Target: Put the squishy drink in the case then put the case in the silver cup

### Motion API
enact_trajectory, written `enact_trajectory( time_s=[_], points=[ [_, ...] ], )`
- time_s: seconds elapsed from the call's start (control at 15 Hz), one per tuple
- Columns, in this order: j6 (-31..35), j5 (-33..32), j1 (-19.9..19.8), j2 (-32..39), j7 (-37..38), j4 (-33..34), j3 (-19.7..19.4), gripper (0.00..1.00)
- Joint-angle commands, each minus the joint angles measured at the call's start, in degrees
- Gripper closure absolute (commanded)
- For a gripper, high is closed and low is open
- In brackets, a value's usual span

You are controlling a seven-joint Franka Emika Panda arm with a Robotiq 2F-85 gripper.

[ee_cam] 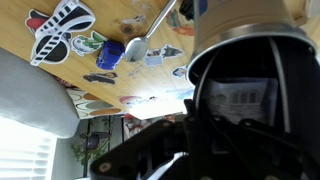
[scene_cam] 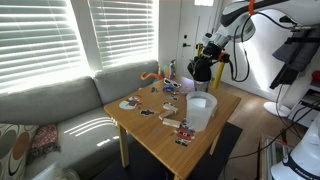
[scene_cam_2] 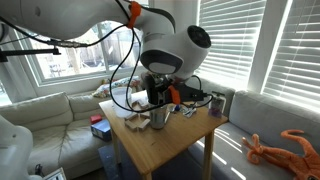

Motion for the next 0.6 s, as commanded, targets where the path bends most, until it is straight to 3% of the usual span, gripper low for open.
enact_trajectory(
  time_s=[0.0, 0.53],
  points=[
    [1.54, 0.96, 0.76, -2.41, -2.9, -3.29, -0.37, 0.99],
    [0.7, -0.44, 0.32, -2.09, -6.18, -4.28, -1.23, 0.99]
  ],
)
